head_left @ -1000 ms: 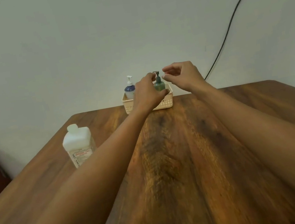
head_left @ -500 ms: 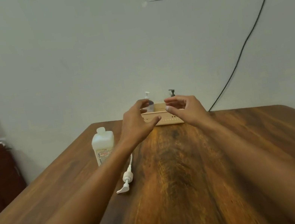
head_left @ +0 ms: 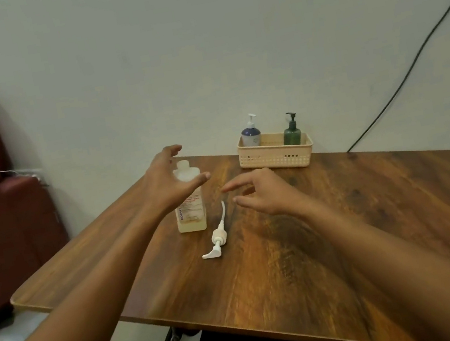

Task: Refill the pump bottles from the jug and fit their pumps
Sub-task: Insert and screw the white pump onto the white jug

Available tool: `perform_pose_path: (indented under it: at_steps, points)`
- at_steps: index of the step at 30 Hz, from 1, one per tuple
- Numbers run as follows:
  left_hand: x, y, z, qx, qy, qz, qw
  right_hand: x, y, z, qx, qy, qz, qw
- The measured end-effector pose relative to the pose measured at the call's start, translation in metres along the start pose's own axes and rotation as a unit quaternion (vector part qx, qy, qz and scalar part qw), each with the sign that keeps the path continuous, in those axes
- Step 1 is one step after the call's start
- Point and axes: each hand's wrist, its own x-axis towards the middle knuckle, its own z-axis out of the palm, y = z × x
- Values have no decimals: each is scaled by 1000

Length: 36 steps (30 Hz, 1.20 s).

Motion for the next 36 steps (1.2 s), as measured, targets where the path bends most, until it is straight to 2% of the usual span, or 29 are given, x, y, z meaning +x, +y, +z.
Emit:
perform_pose_path:
  at_steps: [5,9,24,32,36]
  points:
    - [-11,-26,4,-29,-29,-58,997,-4,-6,23,-80,-133,-51,987]
    - [-17,-38,10,-44,-43,-78,995,-5,-7,35,-108,-181,-78,974]
    - [-24,-46,29,-49,-8,-72,996,-4,-8,46,-109,-147,-91,979]
    - [-24,-50,31,-49,-13,-57,997,-6,-13,48,-115,-173,-70,976]
    - [-24,-50,32,-57,-1,-44,997,-8,-17,48,-127,-160,-83,975]
